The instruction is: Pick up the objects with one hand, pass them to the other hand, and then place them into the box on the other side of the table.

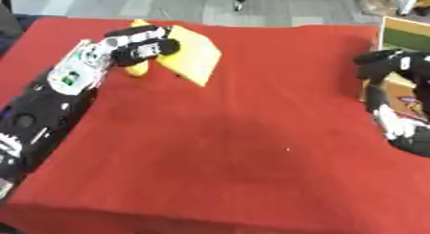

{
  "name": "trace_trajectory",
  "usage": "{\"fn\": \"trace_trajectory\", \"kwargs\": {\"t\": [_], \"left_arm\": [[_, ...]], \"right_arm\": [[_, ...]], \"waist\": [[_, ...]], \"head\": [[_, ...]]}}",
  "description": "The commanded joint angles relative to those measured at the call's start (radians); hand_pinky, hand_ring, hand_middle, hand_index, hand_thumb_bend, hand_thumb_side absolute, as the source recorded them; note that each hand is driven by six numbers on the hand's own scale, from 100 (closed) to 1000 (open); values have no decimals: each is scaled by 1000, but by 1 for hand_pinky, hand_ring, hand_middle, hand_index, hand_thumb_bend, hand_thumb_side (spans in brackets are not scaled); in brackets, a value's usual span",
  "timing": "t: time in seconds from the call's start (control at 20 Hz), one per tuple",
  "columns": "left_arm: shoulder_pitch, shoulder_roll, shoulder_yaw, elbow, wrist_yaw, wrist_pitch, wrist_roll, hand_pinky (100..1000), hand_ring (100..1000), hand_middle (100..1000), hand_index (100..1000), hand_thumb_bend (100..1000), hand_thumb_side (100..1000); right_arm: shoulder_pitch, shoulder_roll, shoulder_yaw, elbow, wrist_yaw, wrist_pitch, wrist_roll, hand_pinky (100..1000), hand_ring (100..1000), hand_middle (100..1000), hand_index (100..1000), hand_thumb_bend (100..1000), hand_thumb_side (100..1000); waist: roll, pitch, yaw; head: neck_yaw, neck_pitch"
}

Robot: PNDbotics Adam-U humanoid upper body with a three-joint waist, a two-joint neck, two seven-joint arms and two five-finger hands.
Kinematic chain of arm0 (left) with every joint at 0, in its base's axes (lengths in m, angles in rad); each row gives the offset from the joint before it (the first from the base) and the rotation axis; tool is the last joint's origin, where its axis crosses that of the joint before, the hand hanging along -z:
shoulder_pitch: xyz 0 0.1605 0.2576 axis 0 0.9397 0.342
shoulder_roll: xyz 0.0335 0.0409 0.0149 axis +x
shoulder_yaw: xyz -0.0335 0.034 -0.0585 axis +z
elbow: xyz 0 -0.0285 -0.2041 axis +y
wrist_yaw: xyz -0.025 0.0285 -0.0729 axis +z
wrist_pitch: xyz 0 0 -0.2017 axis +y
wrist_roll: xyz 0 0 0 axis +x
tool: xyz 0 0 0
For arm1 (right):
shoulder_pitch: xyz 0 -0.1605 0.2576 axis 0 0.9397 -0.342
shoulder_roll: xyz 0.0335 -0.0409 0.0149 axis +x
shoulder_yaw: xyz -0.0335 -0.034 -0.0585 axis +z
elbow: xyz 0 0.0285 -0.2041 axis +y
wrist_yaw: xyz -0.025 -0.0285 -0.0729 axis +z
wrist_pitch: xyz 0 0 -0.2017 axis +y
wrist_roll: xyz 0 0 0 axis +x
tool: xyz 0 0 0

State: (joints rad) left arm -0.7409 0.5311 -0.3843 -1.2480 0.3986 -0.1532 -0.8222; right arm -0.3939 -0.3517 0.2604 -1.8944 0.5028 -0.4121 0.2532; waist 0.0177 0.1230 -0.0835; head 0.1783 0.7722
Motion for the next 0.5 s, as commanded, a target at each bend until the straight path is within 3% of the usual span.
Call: {"fn": "trace_trajectory", "kwargs": {"t": [0.05, 0.25, 0.5], "left_arm": [[-26, -18, -31, -7, 45, 62, -4, 718, 449, 389, 552, 100, 853], [-32, -51, -50, -20, 31, 89, -13, 720, 452, 391, 554, 100, 849], [-30, -76, -66, -21, -22, 106, -2, 722, 460, 400, 564, 100, 861]], "right_arm": [[-37, -14, 31, 35, 176, -30, 29, 786, 862, 627, 855, 100, 437], [-72, 6, 59, 103, 310, -30, 14, 826, 903, 758, 911, 100, 603], [-91, 28, 68, 152, 406, 2, -44, 834, 908, 812, 929, 100, 652]], "waist": [[-12, -28, 2], [-12, -27, 4], [-13, -25, 2]], "head": [[-10, -2], [-19, -2], [-24, -2]]}}
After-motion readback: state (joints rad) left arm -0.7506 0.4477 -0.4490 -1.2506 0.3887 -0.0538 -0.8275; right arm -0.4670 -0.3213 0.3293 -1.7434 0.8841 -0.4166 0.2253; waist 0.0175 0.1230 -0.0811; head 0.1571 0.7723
